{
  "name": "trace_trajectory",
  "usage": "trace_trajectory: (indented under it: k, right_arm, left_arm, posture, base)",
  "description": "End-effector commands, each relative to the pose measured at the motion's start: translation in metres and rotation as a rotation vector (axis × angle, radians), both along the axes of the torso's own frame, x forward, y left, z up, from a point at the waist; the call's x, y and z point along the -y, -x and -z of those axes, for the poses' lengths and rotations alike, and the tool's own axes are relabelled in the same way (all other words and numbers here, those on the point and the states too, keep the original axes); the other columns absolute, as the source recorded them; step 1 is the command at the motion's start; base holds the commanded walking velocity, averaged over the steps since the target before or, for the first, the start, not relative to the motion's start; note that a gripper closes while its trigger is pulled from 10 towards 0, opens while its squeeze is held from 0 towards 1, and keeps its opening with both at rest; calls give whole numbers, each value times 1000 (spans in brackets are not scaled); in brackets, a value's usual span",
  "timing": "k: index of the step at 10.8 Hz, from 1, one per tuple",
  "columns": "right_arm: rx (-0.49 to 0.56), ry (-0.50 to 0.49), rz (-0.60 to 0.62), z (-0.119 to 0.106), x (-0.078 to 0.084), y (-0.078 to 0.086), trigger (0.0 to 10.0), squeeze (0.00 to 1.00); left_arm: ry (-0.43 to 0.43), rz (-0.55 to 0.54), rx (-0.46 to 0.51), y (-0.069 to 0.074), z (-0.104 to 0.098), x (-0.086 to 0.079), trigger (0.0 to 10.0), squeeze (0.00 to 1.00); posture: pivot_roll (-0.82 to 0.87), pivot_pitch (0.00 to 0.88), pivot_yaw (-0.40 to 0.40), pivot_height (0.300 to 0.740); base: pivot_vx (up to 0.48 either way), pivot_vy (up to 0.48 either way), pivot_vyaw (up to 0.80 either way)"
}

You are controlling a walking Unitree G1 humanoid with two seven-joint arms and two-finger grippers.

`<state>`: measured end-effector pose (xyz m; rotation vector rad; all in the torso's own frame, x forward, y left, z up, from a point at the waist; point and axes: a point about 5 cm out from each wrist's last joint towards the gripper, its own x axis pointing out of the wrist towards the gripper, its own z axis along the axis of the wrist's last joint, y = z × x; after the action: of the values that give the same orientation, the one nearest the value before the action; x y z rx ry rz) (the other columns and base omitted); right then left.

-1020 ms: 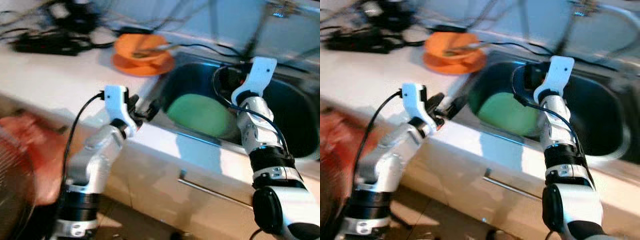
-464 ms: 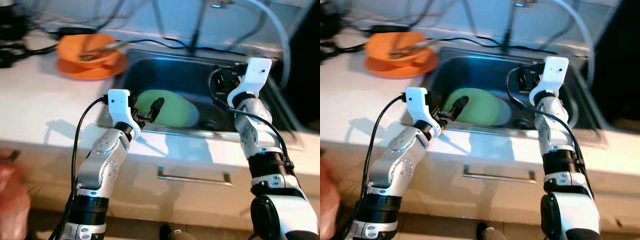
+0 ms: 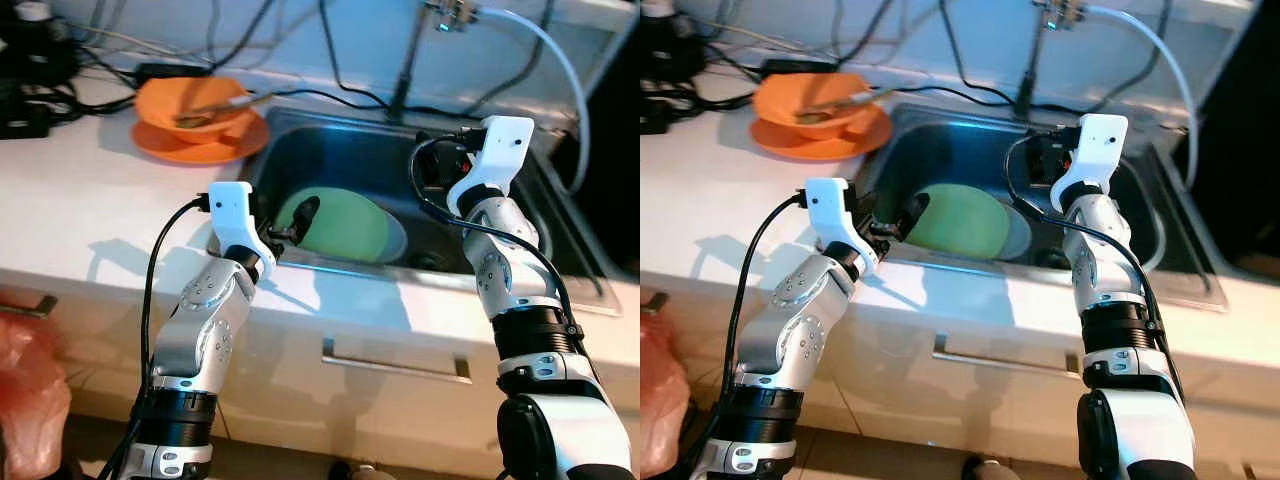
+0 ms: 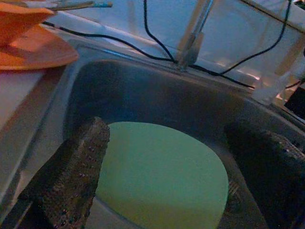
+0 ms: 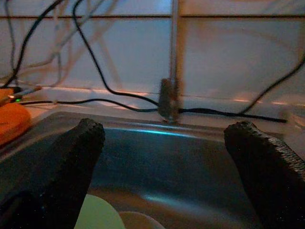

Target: Kitchen organization

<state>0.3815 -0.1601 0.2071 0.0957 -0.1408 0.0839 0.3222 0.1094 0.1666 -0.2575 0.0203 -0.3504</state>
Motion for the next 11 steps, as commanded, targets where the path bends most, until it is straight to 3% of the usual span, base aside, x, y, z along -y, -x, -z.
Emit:
trace_trajectory:
  k: [1, 7, 8, 11]
  right_arm:
    - [-1, -4, -6, -1, 1, 1, 10000, 0]
    - [-8, 0, -11, 1, 0, 4, 10000, 0]
    - [-10, 0, -12, 1, -1, 4, 10000, 0]
    - [-17, -2, -16, 3, -1, 5, 10000, 0]
  left_arm:
    - [1, 6, 12, -2, -4, 4, 10000, 0]
    - [8, 35, 12, -3, -6, 4, 10000, 0]
    - [16, 28, 2, -3, -6, 3, 10000, 0]
    - [-2, 24, -23, -5, -5, 1, 10000, 0]
  posture:
    - [-10, 0, -71, 740]
    - [-13, 5, -68, 740]
    - [-13, 5, -68, 740]
    - [-11, 7, -65, 740]
  base:
    - [0, -352, 0]
    - [0, -462, 0]
    - [0, 0, 0]
    - [-480, 0, 0]
